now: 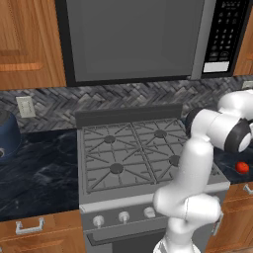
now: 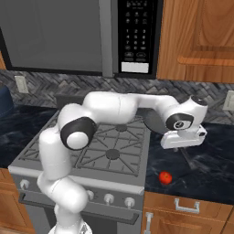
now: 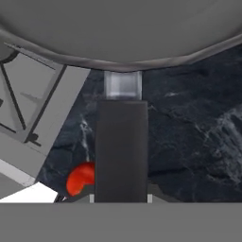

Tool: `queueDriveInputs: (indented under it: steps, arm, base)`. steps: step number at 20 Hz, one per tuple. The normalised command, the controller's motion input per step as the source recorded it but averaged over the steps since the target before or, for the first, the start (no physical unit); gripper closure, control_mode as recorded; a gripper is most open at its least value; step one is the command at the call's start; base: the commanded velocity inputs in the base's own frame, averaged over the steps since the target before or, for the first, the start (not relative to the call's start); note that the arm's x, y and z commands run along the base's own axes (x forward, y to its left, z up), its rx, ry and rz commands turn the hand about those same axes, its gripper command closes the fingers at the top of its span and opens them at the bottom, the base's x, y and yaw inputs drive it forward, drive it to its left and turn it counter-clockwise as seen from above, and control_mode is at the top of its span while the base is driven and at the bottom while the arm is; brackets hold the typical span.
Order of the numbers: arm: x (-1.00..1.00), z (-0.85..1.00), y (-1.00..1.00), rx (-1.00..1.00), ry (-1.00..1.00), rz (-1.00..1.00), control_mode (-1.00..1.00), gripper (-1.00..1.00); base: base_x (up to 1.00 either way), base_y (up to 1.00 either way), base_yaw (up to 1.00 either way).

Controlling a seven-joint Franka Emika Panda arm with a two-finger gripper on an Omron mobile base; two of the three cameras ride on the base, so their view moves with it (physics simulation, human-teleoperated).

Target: Place the pan on the front right burner on the stove. Then place the tomato and the onion in the pan and turn on the front right burner.

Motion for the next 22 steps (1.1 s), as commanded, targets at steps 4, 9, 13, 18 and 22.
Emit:
queueDriveInputs:
  steps: [4, 9, 13, 18, 22]
  arm:
    - [0.00, 0.00, 0.47, 0.00, 0.00, 0.22, -1.00, 1.00]
    - [-0.02, 0.00, 0.44, 0.00, 0.00, 0.22, -1.00, 1.00]
    - [-0.04, 0.00, 0.38, 0.00, 0.00, 0.17, -1.00, 1.00]
    - [0.00, 0.00, 0.40, -0.04, 0.00, 0.08, -1.00, 1.00]
    - [0.00, 0.00, 0.31, -0.11, 0.00, 0.02, -1.00, 1.00]
  base:
    - [0.00, 0.00, 0.00]
    - [0.00, 0.00, 0.00]
    - [0.00, 0.00, 0.00]
    - [0.00, 0.00, 0.00]
    - [0.00, 0.00, 0.00]
